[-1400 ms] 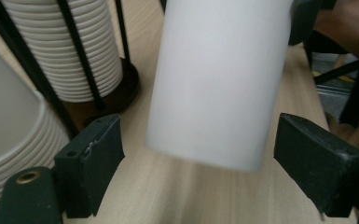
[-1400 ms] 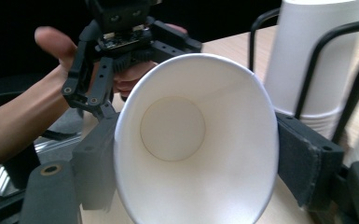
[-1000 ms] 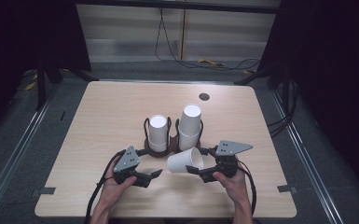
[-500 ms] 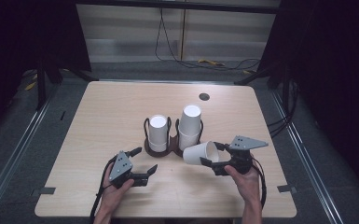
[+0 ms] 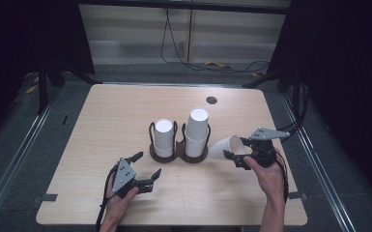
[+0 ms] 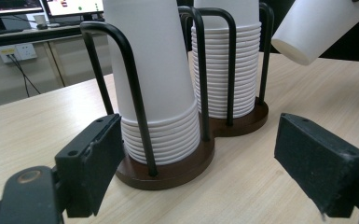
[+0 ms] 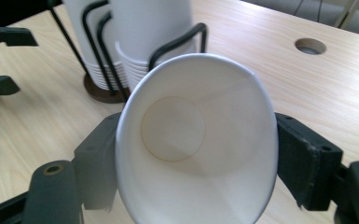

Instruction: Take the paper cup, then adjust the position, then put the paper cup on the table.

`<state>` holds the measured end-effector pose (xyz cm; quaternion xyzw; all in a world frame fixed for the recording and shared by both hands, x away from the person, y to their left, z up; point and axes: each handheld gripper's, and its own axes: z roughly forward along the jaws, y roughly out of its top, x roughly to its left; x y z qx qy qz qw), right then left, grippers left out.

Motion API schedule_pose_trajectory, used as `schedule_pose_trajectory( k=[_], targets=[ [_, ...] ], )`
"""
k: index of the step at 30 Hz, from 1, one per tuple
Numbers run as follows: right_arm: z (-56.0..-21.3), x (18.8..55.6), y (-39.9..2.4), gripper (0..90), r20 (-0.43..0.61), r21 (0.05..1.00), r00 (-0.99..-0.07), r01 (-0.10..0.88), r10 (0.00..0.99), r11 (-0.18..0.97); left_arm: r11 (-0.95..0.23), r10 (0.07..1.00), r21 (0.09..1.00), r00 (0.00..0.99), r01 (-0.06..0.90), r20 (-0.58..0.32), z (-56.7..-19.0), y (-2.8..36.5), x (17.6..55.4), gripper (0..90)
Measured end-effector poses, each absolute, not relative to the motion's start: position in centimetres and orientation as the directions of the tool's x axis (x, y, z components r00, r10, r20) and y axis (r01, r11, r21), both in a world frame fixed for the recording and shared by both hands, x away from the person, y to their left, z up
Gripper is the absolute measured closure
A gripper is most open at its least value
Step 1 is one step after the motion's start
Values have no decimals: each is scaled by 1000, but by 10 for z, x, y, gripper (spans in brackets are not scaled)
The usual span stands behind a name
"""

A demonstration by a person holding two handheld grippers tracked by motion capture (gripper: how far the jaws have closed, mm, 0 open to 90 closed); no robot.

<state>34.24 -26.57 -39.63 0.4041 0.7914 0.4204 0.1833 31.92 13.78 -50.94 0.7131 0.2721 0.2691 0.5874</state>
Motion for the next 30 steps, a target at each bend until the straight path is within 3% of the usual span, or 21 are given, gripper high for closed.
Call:
schedule_pose_trajectory(
  k=[11, 30],
  targets=[
    [-384, 364, -278, 242, -7, 728, -562, 564, 827, 389, -168, 719, 984, 691, 63, 78, -510, 136, 318, 156],
    [-369, 421, -263, 241, -76, 520, -557, 686, 827, 510, -162, 721, 985, 688, 63, 75, -510, 137, 318, 155]
  ],
)
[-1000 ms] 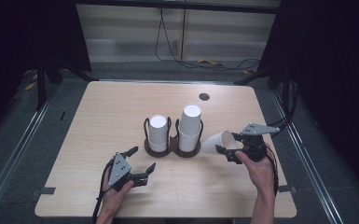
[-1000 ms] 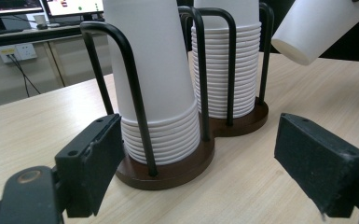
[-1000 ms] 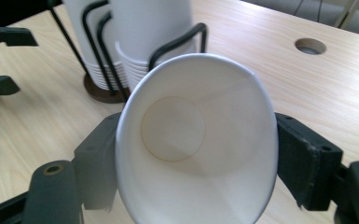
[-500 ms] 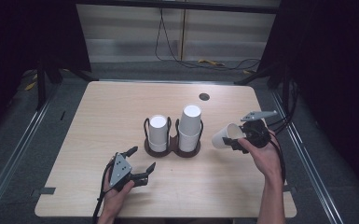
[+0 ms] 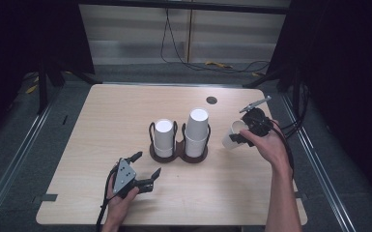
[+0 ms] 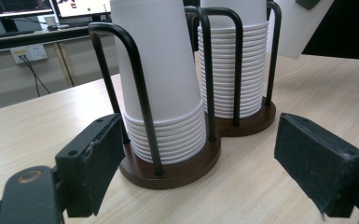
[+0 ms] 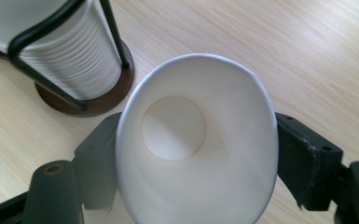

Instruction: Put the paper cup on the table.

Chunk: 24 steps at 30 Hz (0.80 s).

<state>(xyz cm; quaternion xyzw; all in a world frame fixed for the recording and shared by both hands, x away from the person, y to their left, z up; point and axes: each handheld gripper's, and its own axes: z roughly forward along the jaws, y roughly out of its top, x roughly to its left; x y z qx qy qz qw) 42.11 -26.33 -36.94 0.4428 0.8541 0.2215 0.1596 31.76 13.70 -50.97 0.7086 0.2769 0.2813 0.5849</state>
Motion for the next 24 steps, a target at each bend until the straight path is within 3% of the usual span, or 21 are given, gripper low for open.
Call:
schedule_pose_trajectory(
  k=[10, 24],
  targets=[
    [-384, 443, -257, 239, -90, 396, -555, 742, 827, 541, -119, 739, 991, 672, 67, 43, -510, 140, 317, 158],
    [-402, 459, -248, 223, -137, 322, -560, 755, 817, 572, -132, 745, 989, 664, 60, 59, -510, 140, 316, 158]
  ],
)
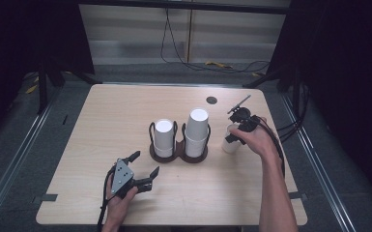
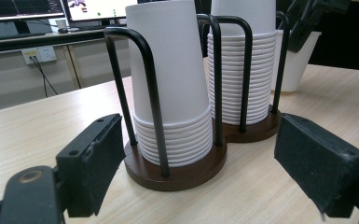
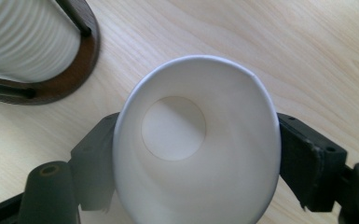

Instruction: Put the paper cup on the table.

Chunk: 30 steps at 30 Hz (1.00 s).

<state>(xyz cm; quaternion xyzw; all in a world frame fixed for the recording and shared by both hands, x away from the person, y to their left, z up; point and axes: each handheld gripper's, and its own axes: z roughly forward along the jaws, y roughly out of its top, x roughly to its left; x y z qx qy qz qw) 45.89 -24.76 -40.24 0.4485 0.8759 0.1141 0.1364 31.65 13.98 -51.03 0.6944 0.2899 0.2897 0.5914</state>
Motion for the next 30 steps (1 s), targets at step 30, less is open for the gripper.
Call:
schedule_pose_trajectory(
  k=[30],
  targets=[
    [-431, 445, -261, 149, -77, 417, -502, 769, 861, 485, -132, 751, 990, 658, 57, 62, -510, 140, 316, 158]
  ],
)
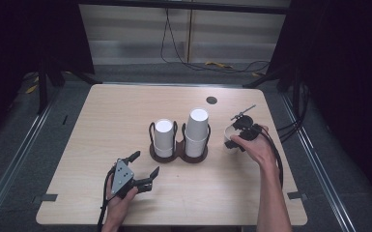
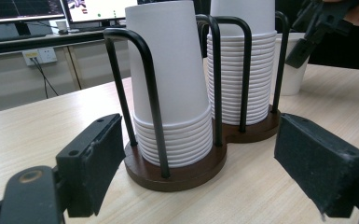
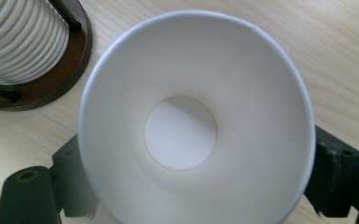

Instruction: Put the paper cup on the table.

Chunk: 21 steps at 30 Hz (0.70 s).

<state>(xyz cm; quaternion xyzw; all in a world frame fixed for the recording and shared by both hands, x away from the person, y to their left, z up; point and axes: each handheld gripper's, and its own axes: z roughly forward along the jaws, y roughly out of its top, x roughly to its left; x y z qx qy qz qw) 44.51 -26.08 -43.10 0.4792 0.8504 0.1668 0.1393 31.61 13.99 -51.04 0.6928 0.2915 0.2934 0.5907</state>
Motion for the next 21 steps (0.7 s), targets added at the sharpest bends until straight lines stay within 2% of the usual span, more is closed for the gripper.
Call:
schedule_pose_trajectory(
  k=[10, 21],
  targets=[
    [-442, 431, -269, 146, -40, 470, -470, 770, 882, 431, -122, 757, 990, 651, 64, 51, -510, 140, 316, 157],
    [-439, 410, -273, 141, -36, 556, -411, 749, 911, 360, -120, 756, 990, 653, 70, 45, -510, 140, 317, 157]
  ],
)
